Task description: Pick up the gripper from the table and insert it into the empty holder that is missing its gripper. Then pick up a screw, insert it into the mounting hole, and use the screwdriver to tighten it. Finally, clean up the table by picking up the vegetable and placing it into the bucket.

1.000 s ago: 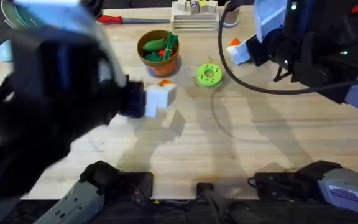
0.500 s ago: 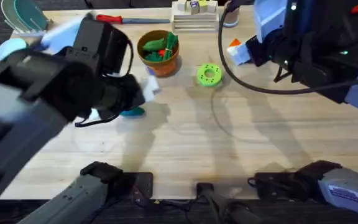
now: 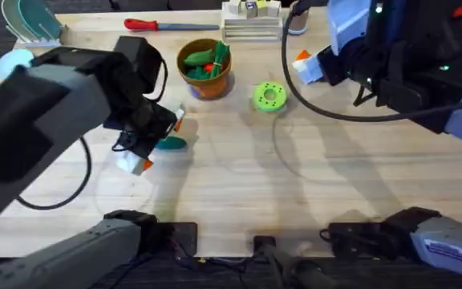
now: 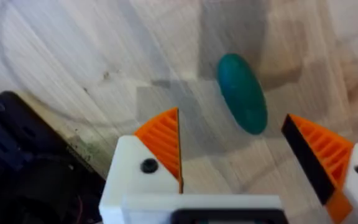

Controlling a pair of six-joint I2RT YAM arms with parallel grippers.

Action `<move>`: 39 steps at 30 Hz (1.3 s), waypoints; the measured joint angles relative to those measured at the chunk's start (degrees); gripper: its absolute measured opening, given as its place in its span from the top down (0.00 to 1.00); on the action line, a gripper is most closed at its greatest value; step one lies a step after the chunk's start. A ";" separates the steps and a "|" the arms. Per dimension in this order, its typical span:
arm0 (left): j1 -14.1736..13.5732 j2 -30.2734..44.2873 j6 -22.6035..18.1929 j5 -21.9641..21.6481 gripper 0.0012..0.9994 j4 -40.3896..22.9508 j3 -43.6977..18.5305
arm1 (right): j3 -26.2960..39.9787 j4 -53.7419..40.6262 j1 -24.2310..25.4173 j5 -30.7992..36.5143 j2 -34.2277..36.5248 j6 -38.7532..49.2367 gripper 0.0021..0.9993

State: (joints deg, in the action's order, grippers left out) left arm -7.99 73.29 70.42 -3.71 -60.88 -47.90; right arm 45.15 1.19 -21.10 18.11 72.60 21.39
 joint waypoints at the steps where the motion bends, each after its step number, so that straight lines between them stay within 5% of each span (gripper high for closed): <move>1: 0.00 1.23 1.21 -0.07 0.01 0.10 0.00 | 0.00 0.00 0.00 0.00 0.00 0.00 0.01; 11: 0.00 11.72 6.10 0.11 0.05 5.14 -0.22 | 0.00 -0.01 0.00 0.00 0.00 0.00 0.01; 14: 0.00 12.16 6.59 0.04 0.41 5.62 -0.66 | 0.00 -0.01 0.00 0.00 0.00 0.00 0.01; 16: 0.00 12.25 6.63 -0.04 0.73 5.35 -0.66 | 0.00 0.00 0.00 0.00 0.00 0.00 0.01; 17: 0.00 12.25 6.61 -0.41 0.98 5.00 -0.79 | 0.00 -0.02 0.00 0.00 0.00 0.00 0.01; 23: 0.00 12.25 6.65 1.04 0.98 1.75 -2.84 | 0.00 0.00 0.00 0.00 0.00 0.00 0.01; 31: -0.77 10.93 3.65 1.58 0.98 -1.38 -17.39 | 0.00 0.00 0.00 0.00 0.00 0.00 0.01; 39: -2.99 8.84 -4.28 2.58 0.98 10.14 -25.59 | 0.00 -0.02 0.00 0.00 0.00 0.00 0.01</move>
State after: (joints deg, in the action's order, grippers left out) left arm -10.98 82.13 66.15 -1.13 -50.74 -73.49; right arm 45.15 1.17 -21.10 18.11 72.60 21.39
